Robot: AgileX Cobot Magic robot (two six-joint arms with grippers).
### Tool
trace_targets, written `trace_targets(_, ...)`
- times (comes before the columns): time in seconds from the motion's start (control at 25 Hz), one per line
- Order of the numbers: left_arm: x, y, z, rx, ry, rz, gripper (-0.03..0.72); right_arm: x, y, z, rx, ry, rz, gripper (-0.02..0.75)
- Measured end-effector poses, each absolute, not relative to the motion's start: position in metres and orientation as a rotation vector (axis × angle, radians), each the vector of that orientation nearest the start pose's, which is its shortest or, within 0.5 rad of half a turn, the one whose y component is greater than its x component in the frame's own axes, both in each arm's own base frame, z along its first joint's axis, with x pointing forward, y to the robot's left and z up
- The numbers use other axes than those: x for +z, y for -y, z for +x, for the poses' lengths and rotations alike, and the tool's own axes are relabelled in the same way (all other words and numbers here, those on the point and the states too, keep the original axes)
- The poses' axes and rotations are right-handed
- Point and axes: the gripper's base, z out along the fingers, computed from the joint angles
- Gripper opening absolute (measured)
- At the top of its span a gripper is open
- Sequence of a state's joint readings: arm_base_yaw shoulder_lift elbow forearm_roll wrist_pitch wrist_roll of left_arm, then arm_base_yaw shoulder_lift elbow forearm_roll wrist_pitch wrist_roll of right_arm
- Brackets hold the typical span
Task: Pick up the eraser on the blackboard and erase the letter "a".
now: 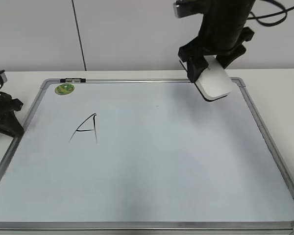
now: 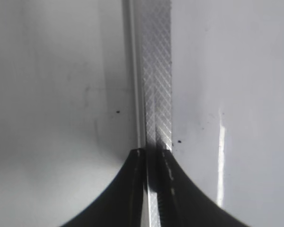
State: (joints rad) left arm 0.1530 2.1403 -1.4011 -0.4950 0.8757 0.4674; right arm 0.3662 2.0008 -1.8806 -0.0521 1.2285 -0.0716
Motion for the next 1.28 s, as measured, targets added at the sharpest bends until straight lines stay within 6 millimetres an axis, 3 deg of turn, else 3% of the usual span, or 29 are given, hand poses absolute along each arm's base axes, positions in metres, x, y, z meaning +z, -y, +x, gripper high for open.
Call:
trace_targets(0.08, 0.121, -0.029, 0.407, -0.525, -2.937, 0.002, 0.042, 0.303, -0.14, 0.398, -0.011, -2.744, -0.601, 0.538)
trace_targets(0.24, 0.121, -0.029, 0.407, -0.525, -2.937, 0.002, 0.043, 0.304, -0.114, 0.391, -0.024, -2.786, -0.529, 0.538)
trace_targets(0.72, 0.121, -0.029, 0.407, -0.525, -2.937, 0.002, 0.045, 0.247, -0.029, 0.363, 0.077, -3.002, -0.177, 0.538)
trace_targets(0.96, 0.121, -0.029, 0.407, -0.525, -2.937, 0.002, 0.046, 0.232, -0.017, 0.37, 0.107, -2.976, -0.093, 0.538)
trace_targets(1.12, 0.121, -0.029, 0.407, -0.527, -2.938, 0.002, 0.049, 0.201, -0.018, 0.38, 0.137, -3.048, -0.09, 0.538)
trace_targets(1.28, 0.122, -0.029, 0.407, -0.526, -2.936, 0.003, 0.05, 0.187, -0.019, 0.393, 0.14, -3.064, -0.091, 0.538)
